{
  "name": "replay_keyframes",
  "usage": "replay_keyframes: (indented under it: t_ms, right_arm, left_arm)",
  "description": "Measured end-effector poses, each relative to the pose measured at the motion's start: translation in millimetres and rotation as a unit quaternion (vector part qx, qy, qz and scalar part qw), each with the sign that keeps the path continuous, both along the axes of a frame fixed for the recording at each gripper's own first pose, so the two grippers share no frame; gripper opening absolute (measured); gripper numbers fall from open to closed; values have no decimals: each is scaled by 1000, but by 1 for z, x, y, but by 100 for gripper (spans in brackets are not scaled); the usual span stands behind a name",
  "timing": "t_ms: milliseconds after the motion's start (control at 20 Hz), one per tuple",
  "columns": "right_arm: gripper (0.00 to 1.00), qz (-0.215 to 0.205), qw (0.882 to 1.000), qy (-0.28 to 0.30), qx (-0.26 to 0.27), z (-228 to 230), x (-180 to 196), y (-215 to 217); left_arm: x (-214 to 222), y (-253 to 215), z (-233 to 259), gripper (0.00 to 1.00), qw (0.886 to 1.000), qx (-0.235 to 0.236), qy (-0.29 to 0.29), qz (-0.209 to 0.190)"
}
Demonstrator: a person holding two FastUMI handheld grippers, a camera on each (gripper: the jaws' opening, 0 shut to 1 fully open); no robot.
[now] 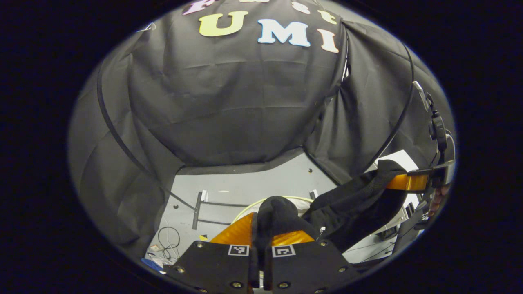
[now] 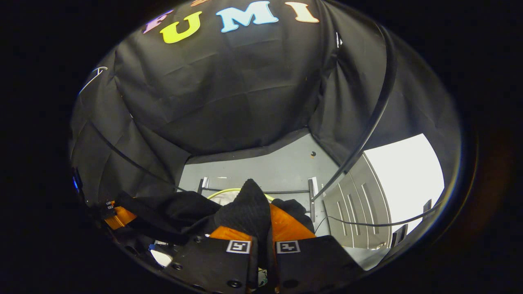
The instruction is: Grasp the clothes on the hanger with both hands and then place them into the laundry hamper below.
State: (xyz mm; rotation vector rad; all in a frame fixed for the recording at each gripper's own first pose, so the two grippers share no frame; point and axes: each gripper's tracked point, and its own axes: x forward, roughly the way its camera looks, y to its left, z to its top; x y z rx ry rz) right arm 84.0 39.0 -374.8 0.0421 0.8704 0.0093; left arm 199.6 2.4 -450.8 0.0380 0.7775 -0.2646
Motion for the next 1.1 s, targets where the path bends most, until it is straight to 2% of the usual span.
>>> replay_keyframes:
  t_ms: [50, 100, 200, 300, 350, 400, 450, 500, 600, 650, 750, 800, 1100]
  right_arm:
    - [7, 3, 1000, 2, -1, -1, 0, -1]
    - [10, 4, 1000, 4, -1, -4, -1, -1]
    - [10, 4, 1000, 12, 2, -5, -3, 0]
    - [8, 2, 999, 30, 16, -4, -10, 2]
    - [13, 3, 999, 37, 19, -4, -12, 3]
    - [11, 10, 999, 41, 24, -3, -14, 5]
    - [28, 17, 999, 43, 25, -2, -18, 4]
    - [44, 24, 998, 46, 29, 1, -22, 7]
    - [77, 31, 998, 52, 35, 15, -30, 12]
    - [77, 38, 997, 51, 35, 23, -32, 14]
    - [95, 48, 998, 42, 24, 39, -36, 11]
    - [99, 48, 998, 33, 15, 46, -37, 6]
    - [98, 20, 1000, -10, 4, 87, -52, -29]
  left_arm:
    - [-2, 1, -2, 5, 1000, 3, 4, 1]
    - [-5, 2, -4, 5, 1000, 5, 7, 3]
    - [-14, 4, -9, 4, 1000, 2, 21, 8]
    - [-21, 7, -9, 7, 1000, 1, 25, 15]
    - [-25, 9, -8, 4, 999, 4, 26, 20]
    - [-28, 11, -6, 6, 999, 5, 28, 23]
    - [-36, 15, -3, 14, 999, 7, 28, 30]
    - [-41, 16, -1, 15, 999, 1, 31, 36]
    - [-51, 14, 7, 43, 998, -15, 34, 45]
    - [-58, 13, 13, 57, 998, -22, 32, 45]
    - [-63, 20, 24, 85, 998, -13, 22, 49]
    - [-64, 26, 32, 99, 999, -7, 15, 52]
    - [-74, 30, 70, 98, 999, 2, -16, 45]
